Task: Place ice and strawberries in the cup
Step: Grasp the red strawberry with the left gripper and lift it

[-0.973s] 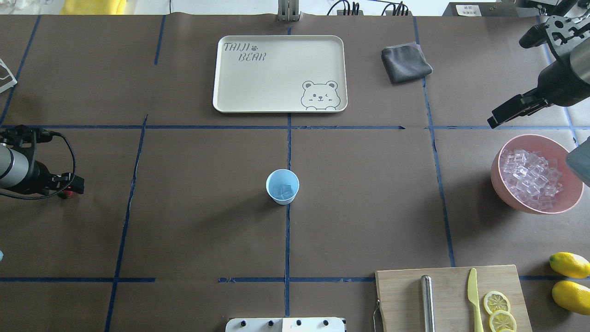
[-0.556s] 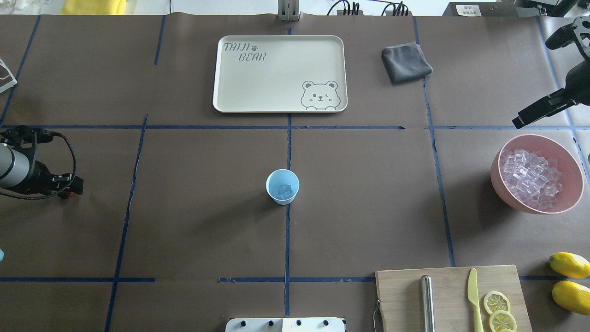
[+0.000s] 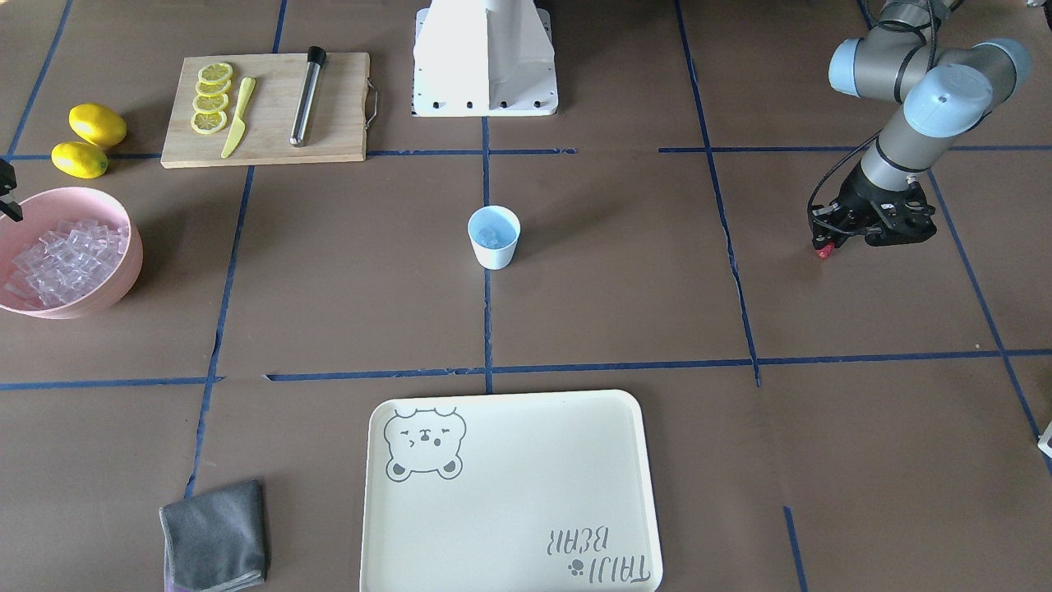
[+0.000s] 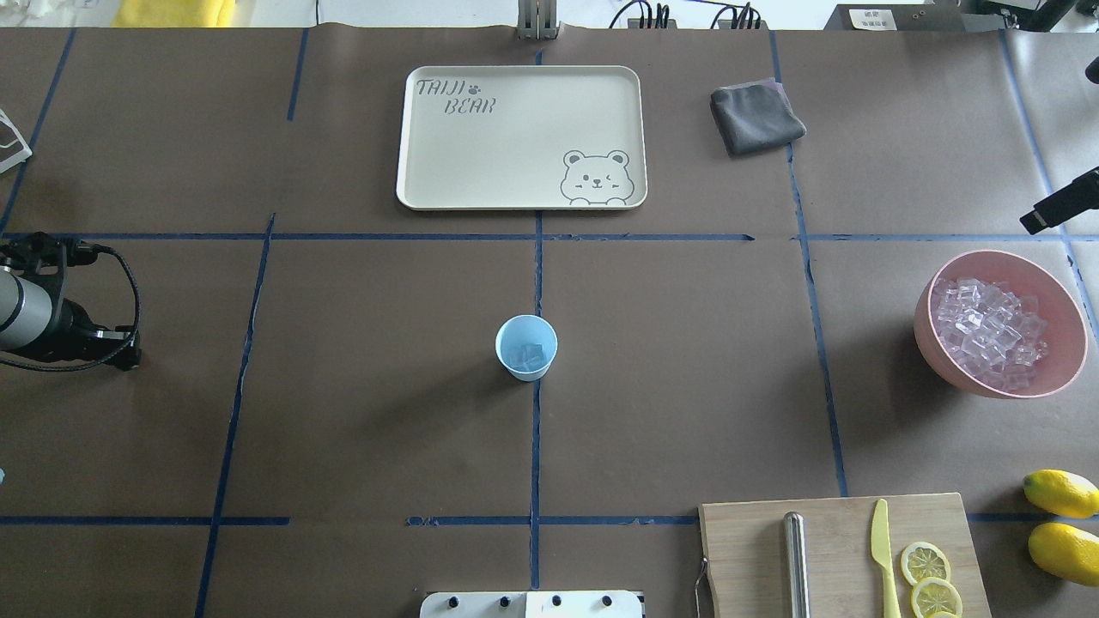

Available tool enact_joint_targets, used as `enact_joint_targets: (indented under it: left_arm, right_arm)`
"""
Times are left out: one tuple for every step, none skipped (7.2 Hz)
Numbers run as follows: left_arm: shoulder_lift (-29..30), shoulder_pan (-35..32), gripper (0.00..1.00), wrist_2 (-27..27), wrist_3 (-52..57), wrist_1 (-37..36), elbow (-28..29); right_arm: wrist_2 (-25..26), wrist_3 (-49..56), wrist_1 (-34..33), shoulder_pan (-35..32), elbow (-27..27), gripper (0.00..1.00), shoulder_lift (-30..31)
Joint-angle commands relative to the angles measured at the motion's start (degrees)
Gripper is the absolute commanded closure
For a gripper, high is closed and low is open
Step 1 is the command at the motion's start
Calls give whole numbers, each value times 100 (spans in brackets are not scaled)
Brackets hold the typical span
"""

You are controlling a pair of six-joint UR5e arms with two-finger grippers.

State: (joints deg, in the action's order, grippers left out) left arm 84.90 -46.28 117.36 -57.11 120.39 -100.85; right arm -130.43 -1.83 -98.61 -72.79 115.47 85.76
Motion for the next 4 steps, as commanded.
enact_joint_targets:
  left_arm:
    - [-166, -91, 100, 521, 6, -207, -537]
    - [-193, -310, 100, 620, 6, -531, -871]
    - [-141, -329, 100, 630, -2, -1082, -1283]
    - [303, -329, 100, 630, -20, -1993, -1688]
  right_arm:
    - [0, 706, -446, -409, -7, 0, 2]
    - [44, 1111, -675, -638, -25, 0, 11]
    - [87, 1463, -799, -857, -147, 0, 20]
    - [79, 1727, -791, -1016, -418, 0, 29]
